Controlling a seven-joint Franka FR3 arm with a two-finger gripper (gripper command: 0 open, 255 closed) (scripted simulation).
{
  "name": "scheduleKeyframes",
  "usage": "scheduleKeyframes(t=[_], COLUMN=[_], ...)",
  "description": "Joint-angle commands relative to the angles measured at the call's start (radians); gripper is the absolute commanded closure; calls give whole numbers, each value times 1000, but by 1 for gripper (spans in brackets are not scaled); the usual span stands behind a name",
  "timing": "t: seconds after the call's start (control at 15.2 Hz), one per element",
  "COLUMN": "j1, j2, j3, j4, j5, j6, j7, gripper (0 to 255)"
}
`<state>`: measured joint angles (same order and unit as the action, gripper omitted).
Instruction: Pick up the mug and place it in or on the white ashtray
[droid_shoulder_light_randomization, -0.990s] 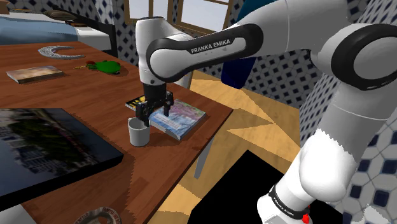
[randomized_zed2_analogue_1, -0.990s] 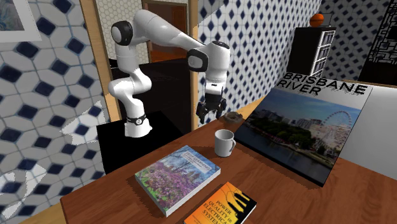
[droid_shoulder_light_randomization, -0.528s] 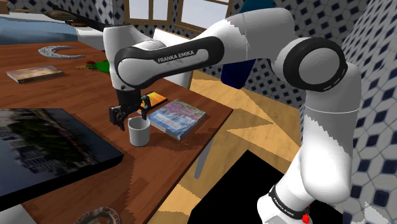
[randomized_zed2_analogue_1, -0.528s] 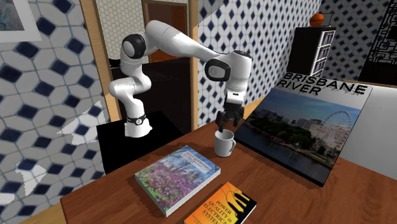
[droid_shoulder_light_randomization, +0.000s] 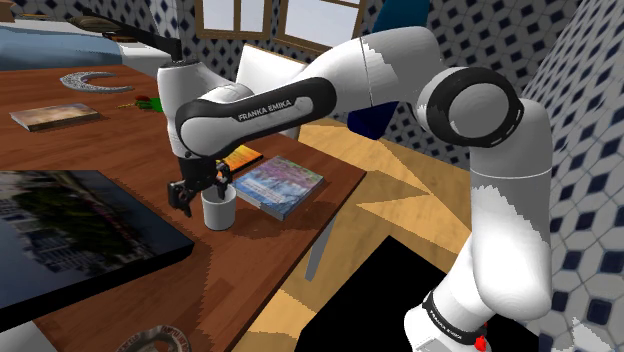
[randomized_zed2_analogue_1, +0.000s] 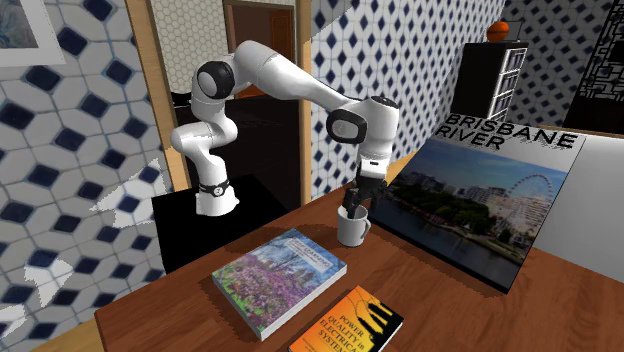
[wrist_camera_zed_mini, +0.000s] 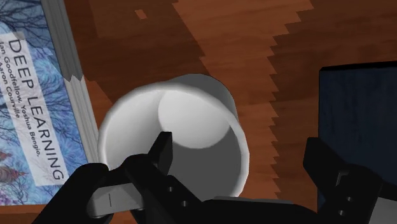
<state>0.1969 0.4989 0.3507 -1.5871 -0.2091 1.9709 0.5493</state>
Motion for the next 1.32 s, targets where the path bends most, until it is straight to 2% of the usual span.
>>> scheduleKeyframes(t=[0.0,0.46,0.53,1.25], j1=[-1,-1,-1,-2], j2=[2,2,2,-9], j3=[-1,-1,-1,1], j4=[-13,-12,-12,-1], j5=[-2,-2,-2,3], j6=[15,15,15,-7], j7=[1,1,1,-2], gripper=[0,0,255,255])
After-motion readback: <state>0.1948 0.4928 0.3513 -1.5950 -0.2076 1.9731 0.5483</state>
